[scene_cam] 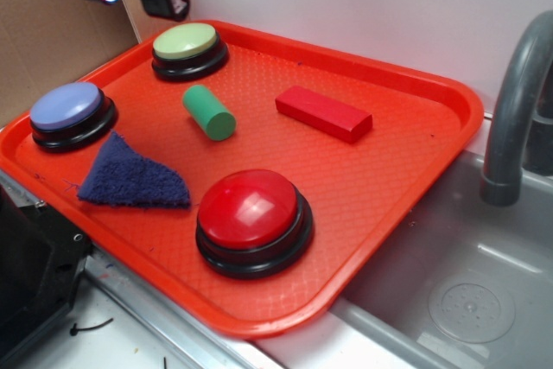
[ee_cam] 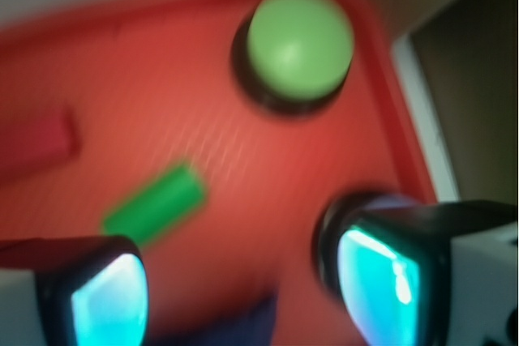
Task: Push the green button.
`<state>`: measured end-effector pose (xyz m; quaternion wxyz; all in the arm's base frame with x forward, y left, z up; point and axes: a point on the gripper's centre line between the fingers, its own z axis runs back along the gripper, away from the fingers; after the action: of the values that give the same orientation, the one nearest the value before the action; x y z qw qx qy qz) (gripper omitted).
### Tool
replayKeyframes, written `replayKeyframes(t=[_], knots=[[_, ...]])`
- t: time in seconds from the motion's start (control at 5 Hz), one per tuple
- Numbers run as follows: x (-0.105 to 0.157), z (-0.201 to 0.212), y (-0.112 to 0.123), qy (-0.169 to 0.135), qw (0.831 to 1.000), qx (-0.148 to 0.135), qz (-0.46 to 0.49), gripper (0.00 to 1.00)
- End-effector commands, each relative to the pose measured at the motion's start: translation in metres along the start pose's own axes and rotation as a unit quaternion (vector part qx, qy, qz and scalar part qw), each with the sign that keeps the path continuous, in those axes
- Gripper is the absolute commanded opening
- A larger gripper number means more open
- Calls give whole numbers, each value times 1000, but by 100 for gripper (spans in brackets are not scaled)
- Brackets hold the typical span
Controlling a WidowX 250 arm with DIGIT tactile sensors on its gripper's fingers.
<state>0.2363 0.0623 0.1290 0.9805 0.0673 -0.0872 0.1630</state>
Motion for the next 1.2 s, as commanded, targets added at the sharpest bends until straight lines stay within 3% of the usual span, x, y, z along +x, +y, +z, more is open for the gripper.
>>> replayKeyframes(t=[0.0, 0.6, 1.0], knots=[[41, -27, 38, -59, 995, -40, 64, 100], [67, -74, 33, -42, 999, -5, 29, 100], [64, -91, 40, -32, 999, -1, 24, 100]])
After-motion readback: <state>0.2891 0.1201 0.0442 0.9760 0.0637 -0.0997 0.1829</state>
